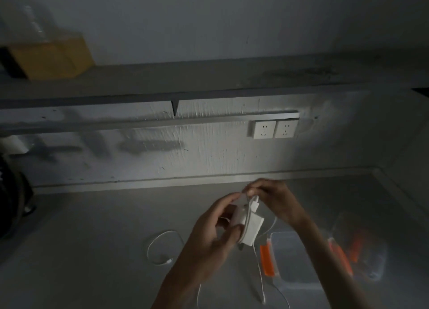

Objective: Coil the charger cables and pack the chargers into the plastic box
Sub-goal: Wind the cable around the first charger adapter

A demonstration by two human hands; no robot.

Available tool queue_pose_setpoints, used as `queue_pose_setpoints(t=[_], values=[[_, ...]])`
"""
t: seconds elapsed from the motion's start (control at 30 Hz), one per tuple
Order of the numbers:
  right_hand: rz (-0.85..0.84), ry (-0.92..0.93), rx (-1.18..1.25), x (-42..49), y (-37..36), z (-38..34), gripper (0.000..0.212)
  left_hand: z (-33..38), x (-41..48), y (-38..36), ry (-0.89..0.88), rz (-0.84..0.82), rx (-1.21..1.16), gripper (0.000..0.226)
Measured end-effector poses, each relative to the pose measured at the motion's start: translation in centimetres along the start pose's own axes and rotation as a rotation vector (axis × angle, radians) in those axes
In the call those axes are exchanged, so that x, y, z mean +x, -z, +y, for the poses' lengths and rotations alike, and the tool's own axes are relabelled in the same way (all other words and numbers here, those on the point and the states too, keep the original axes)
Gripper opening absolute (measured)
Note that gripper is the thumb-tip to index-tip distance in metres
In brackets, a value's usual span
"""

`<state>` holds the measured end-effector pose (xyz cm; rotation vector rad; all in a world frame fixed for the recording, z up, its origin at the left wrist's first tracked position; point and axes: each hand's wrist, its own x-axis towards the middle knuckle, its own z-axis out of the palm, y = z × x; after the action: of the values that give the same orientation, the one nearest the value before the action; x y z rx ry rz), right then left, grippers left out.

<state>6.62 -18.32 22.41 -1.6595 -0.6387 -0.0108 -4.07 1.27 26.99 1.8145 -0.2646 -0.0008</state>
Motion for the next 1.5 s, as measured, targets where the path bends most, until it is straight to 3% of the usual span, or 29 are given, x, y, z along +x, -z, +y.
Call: queue_pose_setpoints(t=[0.07,0.13,0.23,0.3,0.4,0.47,0.53,0.63,0.7,0.8,0.9,0.97,1.1,1.23,1.3,1.43,1.5], values=[[0.028,-0.143,0.206,-1.4,-2.2,2.3,0.034,0.1,0.1,0.2,-0.005,0.011,-0.027,0.048],[0.133,-0.307,0.197,-3.3,-5.3,3.8,0.060,-0.3,0.5,0.4,0.050,0.105,-0.176,0.040],[0.184,-0.495,0.117,-5.9,-9.0,4.1,0.029,-1.6,1.5,0.4,0.160,0.258,-0.354,0.033],[0.193,-0.500,0.059,-7.3,-9.9,4.0,0.026,-2.7,2.3,0.2,0.204,0.345,-0.389,0.030],[0.074,-0.497,-0.075,-9.0,-10.1,2.6,0.025,-5.3,4.0,0.6,0.245,0.534,-0.377,0.022],[-0.024,-0.445,-0.167,-9.7,-9.7,0.7,0.017,-7.2,5.2,1.3,0.270,0.649,-0.309,0.017],[-0.074,-0.317,-0.329,-9.6,-8.6,-1.7,0.012,-9.0,6.0,1.6,0.319,0.647,-0.213,0.022],[-0.072,-0.089,-0.681,-8.0,-5.9,-5.0,0.020,-10.3,5.4,0.2,0.370,0.526,-0.169,0.028],[-0.043,0.080,-0.918,-6.5,-4.0,-6.5,0.021,-9.9,4.3,-1.2,0.301,0.411,-0.131,0.028],[-0.059,0.271,-1.039,-4.0,-1.5,-8.6,0.020,-8.6,2.6,-2.8,0.169,0.249,-0.039,0.030],[-0.004,0.326,-0.949,-1.8,0.4,-9.4,0.016,-6.5,1.2,-3.3,0.080,0.147,0.022,0.045],[0.053,0.295,-0.841,-0.7,1.3,-9.1,0.015,-4.6,0.1,-3.1,0.016,0.116,0.022,0.041],[0.105,0.059,-0.441,0.7,1.6,-5.7,0.013,-1.0,-1.6,-1.9,-0.031,0.071,-0.096,0.042],[0.082,-0.107,0.117,-1.2,-2.7,-1.0,0.042,-0.4,-1.5,-0.8,0.007,0.157,-0.195,0.047],[0.104,-0.247,0.286,-3.0,-6.0,0.1,0.037,-0.4,-1.1,-0.4,0.019,0.199,-0.256,0.046],[0.234,-0.350,-0.005,-6.7,-10.6,0.8,0.026,-2.2,0.7,0.2,0.100,0.376,-0.406,0.041],[0.214,-0.375,-0.149,-8.3,-11.1,0.2,0.025,-3.9,2.0,0.6,0.148,0.465,-0.399,0.037]])
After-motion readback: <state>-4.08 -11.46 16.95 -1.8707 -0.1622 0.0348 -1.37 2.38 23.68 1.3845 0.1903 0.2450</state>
